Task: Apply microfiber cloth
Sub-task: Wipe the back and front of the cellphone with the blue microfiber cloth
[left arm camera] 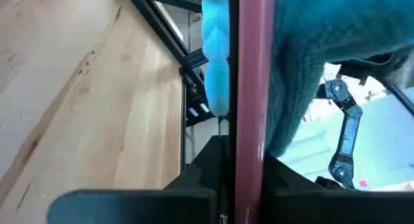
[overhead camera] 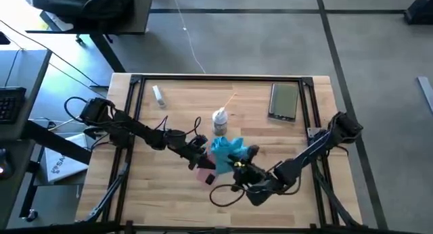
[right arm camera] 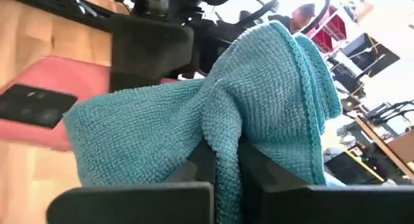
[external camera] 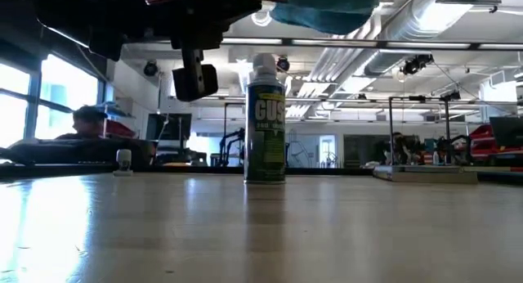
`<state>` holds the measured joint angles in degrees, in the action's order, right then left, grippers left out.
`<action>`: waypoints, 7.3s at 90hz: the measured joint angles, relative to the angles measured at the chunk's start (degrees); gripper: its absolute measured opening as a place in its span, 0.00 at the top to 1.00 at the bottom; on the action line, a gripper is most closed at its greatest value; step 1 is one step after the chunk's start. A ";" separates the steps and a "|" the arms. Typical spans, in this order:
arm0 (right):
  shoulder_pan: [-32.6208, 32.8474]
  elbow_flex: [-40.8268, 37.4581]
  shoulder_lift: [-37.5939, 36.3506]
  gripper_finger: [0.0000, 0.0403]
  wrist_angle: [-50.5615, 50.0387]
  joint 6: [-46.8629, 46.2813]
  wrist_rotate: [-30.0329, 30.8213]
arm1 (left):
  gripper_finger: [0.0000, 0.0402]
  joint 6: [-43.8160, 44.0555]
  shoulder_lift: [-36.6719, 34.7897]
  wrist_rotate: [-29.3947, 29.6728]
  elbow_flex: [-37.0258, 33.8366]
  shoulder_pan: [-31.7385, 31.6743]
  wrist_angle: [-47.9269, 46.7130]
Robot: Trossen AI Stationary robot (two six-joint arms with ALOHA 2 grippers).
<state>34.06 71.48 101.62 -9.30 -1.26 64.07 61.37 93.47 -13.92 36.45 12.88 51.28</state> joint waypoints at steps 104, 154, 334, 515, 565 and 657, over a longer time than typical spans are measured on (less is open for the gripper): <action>-7.80 2.64 1.36 1.00 3.53 -21.42 -30.29 | 0.97 1.43 0.24 9.35 -0.22 0.39 -3.97; -7.18 2.75 2.06 1.00 6.42 -31.06 -18.37 | 0.97 -11.92 0.17 10.53 -0.07 2.05 -3.67; -3.01 2.67 1.46 1.00 3.67 -34.42 -10.50 | 0.97 -27.06 -0.13 18.57 -0.09 3.56 2.46; -8.32 2.69 -4.23 1.00 -6.21 -16.17 -20.31 | 0.97 -33.84 -6.19 34.49 1.97 4.73 -10.57; -1.75 2.71 -13.86 1.00 -16.47 -2.81 -1.38 | 0.98 -66.32 -5.75 42.73 1.79 13.82 -21.55; -8.14 -3.89 -5.24 1.00 -75.22 -72.77 -41.59 | 0.97 -100.56 12.07 49.78 7.28 9.01 -33.12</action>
<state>25.92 67.59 96.38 -84.53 -74.03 22.48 -39.18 105.54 35.86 43.72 21.89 18.16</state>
